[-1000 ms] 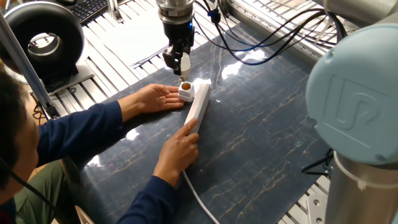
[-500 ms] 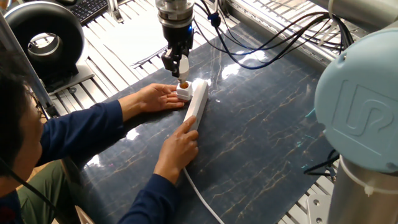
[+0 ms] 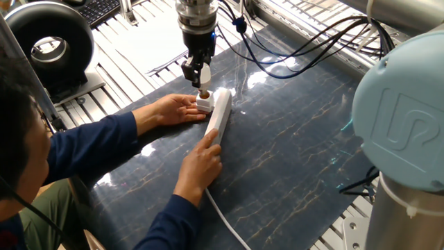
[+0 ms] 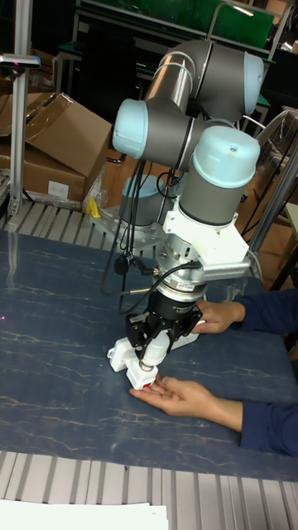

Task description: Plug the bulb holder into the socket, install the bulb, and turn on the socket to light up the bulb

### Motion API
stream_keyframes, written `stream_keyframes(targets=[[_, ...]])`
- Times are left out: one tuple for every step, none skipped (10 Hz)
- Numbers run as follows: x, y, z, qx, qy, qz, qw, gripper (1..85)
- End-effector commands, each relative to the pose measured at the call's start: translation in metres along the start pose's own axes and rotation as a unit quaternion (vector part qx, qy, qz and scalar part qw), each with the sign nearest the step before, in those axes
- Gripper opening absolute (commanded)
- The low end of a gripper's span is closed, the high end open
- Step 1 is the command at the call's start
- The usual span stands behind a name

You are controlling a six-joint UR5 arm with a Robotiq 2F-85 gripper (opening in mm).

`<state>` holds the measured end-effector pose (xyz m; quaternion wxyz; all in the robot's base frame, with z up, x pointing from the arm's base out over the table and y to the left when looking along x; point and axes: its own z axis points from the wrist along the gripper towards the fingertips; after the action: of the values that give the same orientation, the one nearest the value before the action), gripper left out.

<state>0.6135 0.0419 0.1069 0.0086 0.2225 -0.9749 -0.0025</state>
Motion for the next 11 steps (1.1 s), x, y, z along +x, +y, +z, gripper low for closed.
stream_keyframes(targets=[[0.010,0.002,-0.001,0.005,0.012,-0.040,0.9991,1.7],[0.012,0.002,-0.002,0.010,0.016,-0.062,0.9979,1.7],[0.012,-0.001,-0.002,0.016,0.017,-0.091,0.9956,1.7],[0.010,0.002,-0.002,0.014,0.013,-0.113,0.9934,1.7],[0.006,0.006,-0.003,0.013,0.006,-0.132,0.9911,1.7],[0.001,0.003,-0.004,0.028,0.003,-0.160,0.9867,1.7],[-0.004,-0.003,-0.008,0.047,0.002,-0.198,0.9790,1.7],[-0.013,-0.001,-0.011,0.052,-0.011,-0.239,0.9696,1.7],[-0.016,-0.001,-0.012,0.057,-0.015,-0.261,0.9634,1.7],[-0.018,0.004,-0.011,0.053,-0.020,-0.272,0.9607,1.7],[-0.021,0.010,-0.010,0.047,-0.026,-0.280,0.9584,1.7]])
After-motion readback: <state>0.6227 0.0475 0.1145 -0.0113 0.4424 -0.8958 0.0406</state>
